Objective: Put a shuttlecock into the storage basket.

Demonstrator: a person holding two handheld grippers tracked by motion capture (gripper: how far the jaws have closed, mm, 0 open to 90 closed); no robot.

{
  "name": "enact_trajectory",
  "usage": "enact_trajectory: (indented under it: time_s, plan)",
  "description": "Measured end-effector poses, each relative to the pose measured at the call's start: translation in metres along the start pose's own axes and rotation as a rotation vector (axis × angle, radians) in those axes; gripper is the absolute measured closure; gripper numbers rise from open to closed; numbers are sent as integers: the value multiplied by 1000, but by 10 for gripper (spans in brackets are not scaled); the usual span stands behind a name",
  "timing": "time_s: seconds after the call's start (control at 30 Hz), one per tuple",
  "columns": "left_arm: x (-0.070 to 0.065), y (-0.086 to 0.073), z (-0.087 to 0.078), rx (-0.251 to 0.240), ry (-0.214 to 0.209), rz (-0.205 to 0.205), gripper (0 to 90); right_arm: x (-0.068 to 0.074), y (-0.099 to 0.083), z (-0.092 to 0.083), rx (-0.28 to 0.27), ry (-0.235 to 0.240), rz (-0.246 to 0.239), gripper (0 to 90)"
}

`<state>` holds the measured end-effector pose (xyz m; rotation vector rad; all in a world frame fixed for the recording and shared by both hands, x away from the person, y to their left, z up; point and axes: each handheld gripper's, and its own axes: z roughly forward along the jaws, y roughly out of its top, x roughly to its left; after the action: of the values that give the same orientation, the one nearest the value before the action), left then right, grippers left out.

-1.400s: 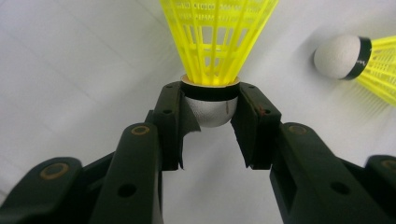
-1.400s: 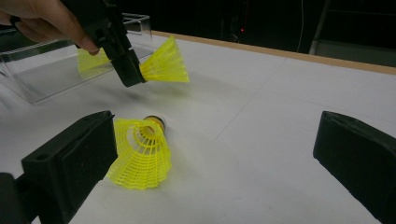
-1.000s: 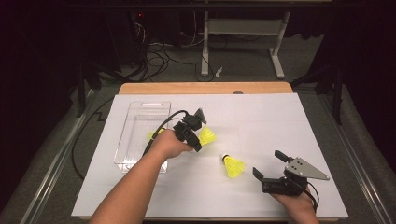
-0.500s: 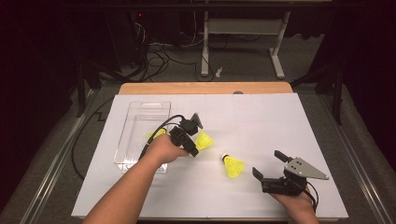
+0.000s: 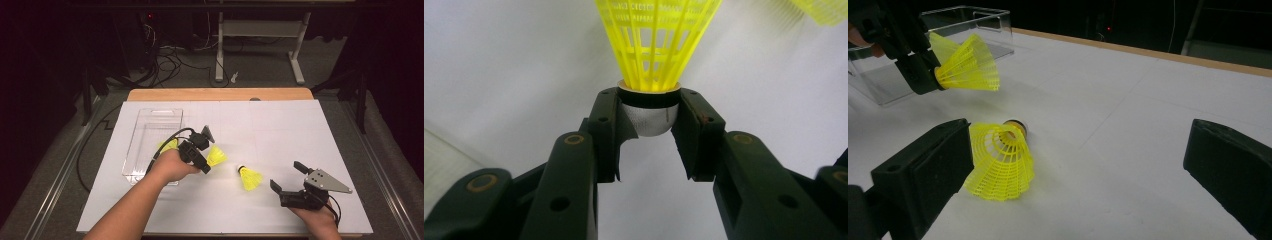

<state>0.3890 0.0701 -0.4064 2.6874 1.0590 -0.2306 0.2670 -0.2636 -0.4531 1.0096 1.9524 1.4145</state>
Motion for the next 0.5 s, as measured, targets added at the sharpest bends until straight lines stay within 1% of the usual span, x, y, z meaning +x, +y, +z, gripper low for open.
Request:
enact_trajectory:
  time_s: [0.13,0.17,0.23,0.3,0.37,0.43,0.5]
  plan:
    - [-6,-4,-1,14,18,13,647,0,0,-1,-3,-1,-1,4]
    - [-7,-5,-1,18,30,11,647,0,0,-1,-3,0,-1,4]
    - [-10,-7,0,23,32,11,647,0,0,-2,-3,-2,0,4]
    - [-12,-8,0,28,37,23,647,0,1,-2,-5,-1,0,4]
    - [-14,-9,0,28,36,28,647,0,1,-2,-5,-2,-2,3]
    - [-15,-10,2,37,10,22,647,0,1,-2,-4,-2,-2,4]
    - [-16,-12,4,38,16,26,647,0,1,-2,-5,-2,-2,4]
